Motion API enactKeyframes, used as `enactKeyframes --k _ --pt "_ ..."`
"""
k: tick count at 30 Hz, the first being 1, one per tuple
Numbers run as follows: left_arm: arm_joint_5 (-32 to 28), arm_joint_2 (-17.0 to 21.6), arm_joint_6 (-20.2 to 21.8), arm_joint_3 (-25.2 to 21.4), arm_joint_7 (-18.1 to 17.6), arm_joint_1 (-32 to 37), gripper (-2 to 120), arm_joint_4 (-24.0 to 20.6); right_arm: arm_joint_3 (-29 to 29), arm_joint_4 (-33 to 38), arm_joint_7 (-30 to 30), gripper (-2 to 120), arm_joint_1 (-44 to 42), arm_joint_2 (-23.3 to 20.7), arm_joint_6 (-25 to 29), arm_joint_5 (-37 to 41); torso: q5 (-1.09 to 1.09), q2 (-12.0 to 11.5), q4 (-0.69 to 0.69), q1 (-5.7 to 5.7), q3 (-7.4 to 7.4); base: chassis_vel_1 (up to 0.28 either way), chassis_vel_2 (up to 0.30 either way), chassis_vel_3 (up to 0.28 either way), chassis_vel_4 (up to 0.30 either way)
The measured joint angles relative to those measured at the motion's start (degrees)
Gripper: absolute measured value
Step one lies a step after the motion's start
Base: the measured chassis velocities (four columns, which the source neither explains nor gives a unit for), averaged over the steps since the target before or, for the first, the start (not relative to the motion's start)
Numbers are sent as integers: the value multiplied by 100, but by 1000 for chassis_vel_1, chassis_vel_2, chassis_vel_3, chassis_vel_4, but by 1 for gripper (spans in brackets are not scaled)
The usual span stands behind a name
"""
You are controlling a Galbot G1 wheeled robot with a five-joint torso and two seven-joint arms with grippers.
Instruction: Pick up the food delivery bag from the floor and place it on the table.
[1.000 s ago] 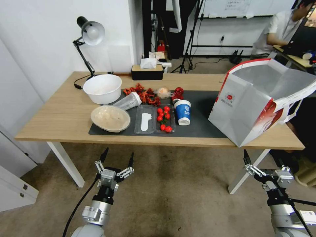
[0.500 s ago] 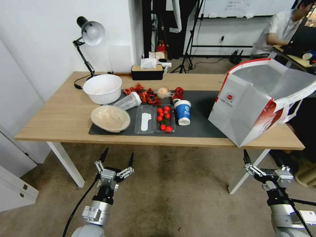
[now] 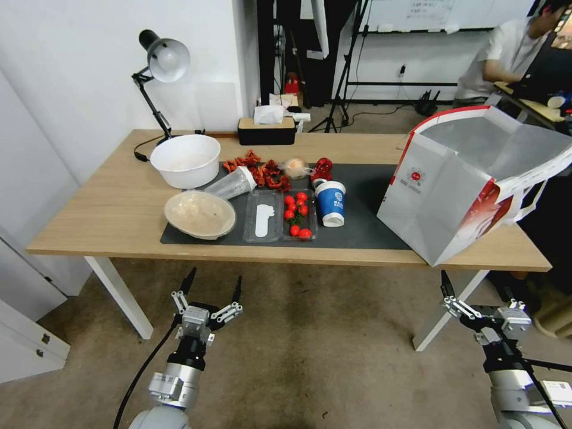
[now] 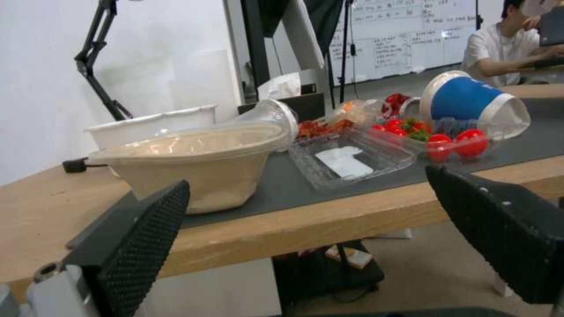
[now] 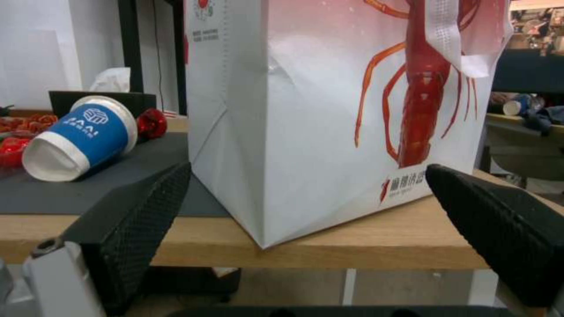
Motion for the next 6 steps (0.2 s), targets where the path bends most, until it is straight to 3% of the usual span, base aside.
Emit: enactKeyframes --k 6 --pt "0 0 0 0 0 0 100 -2 0 0 0 100 0 0 0 2 0 0 0 0 0 0 0 0 0"
